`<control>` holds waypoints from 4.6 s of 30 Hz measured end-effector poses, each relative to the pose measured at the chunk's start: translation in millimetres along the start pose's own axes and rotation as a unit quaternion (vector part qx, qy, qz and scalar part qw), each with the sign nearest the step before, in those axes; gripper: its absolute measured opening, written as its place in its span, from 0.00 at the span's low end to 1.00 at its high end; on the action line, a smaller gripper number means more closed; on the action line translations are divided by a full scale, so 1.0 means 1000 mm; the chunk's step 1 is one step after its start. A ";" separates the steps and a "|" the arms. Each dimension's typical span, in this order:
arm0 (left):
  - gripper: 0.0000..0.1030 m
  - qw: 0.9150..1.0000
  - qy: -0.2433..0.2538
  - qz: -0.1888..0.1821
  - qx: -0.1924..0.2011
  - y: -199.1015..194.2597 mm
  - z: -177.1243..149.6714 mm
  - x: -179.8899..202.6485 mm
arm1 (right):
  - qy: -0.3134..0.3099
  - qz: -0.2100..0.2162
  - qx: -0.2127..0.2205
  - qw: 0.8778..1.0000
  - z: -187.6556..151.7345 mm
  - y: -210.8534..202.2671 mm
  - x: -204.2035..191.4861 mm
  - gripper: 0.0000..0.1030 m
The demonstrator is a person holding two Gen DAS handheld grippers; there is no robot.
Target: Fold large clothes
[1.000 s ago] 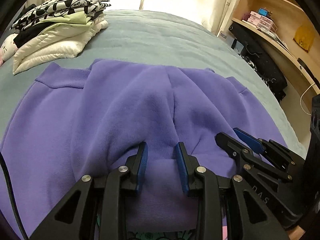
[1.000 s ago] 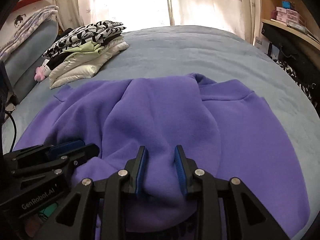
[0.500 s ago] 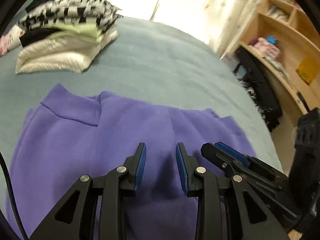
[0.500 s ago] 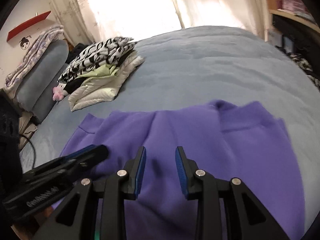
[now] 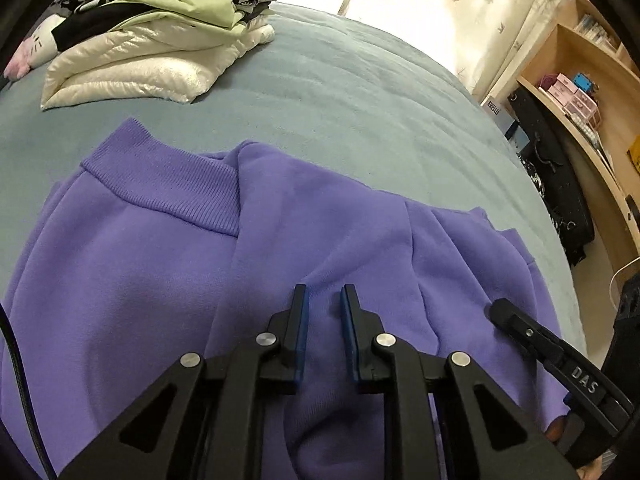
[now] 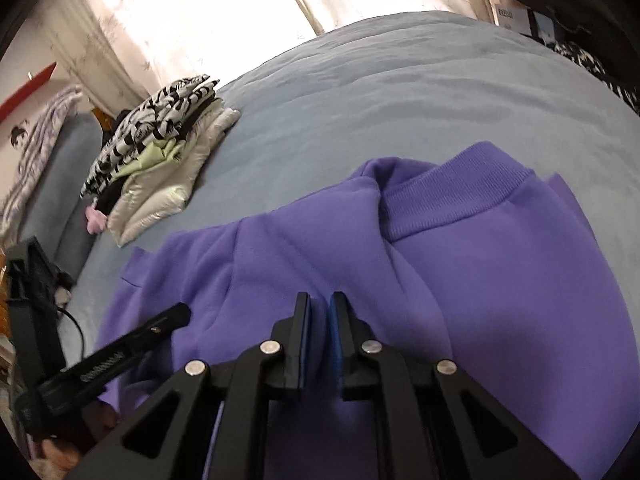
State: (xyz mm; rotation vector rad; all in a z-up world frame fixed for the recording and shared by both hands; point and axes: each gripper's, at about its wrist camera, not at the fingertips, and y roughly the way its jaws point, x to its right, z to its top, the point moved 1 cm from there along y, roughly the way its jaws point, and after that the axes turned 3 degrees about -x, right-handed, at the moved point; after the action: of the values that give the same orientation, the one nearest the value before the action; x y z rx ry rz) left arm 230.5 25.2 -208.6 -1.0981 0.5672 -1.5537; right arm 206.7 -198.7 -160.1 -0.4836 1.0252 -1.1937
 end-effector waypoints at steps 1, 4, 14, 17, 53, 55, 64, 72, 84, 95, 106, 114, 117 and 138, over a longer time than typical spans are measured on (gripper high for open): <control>0.15 1.000 -0.005 0.000 -0.003 -0.004 0.000 -0.001 | 0.002 0.000 0.004 1.000 -0.001 -0.006 -0.002 0.11; 0.17 1.000 -0.016 0.008 -0.005 -0.024 -0.005 0.000 | 0.012 0.014 0.016 1.000 -0.004 -0.025 -0.005 0.11; 0.21 0.998 -0.008 0.064 -0.020 -0.085 -0.054 -0.012 | 0.000 0.015 0.021 1.000 -0.045 -0.080 -0.024 0.11; 0.21 0.997 -0.010 0.069 -0.022 -0.101 -0.071 -0.018 | -0.005 0.017 0.017 1.000 -0.060 -0.092 -0.029 0.11; 0.44 0.971 -0.193 -0.141 -0.030 -0.104 -0.148 -0.123 | -0.094 -0.006 -0.015 0.995 -0.127 -0.099 -0.078 0.11; 0.44 0.968 -0.200 -0.150 -0.016 -0.100 -0.144 -0.126 | -0.102 -0.005 -0.012 0.995 -0.126 -0.097 -0.082 0.11; 0.43 0.973 -0.186 -0.135 0.037 -0.077 -0.106 -0.136 | -0.116 -0.021 0.007 0.993 -0.103 -0.085 -0.085 0.11; 0.21 0.977 -0.155 -0.115 0.089 -0.081 -0.089 -0.128 | -0.140 -0.054 0.047 0.988 -0.069 -0.057 -0.092 0.11; 0.17 0.983 0.062 -0.017 0.175 -0.135 -0.072 -0.031 | -0.118 -0.040 0.014 0.992 -0.084 -0.013 -0.072 0.10; 0.17 0.964 0.193 -0.004 0.183 -0.141 -0.059 0.080 | -0.050 0.024 0.010 0.998 -0.091 -0.024 -0.038 0.10; 0.18 0.939 0.308 0.007 0.153 -0.112 -0.071 0.182 | 0.028 0.096 -0.031 0.995 -0.093 -0.060 0.014 0.11; 0.18 0.929 0.356 0.010 0.103 -0.067 -0.091 0.245 | 0.088 -0.051 0.058 0.993 -0.100 -0.144 0.105 0.11; 0.19 0.920 0.383 0.011 0.086 -0.048 -0.105 0.266 | 0.138 -0.071 0.082 0.984 -0.098 -0.166 0.139 0.11; 0.89 0.853 0.520 -0.037 0.019 -0.006 -0.160 0.286 | 0.175 -0.073 0.086 0.978 -0.102 -0.179 0.166 0.11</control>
State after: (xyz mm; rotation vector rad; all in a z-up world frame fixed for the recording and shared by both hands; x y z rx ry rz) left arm 96.5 -272.5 -177.9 -0.1381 1.2031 -2.1616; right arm 28.4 -393.0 -136.5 -0.2174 1.1865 -1.5200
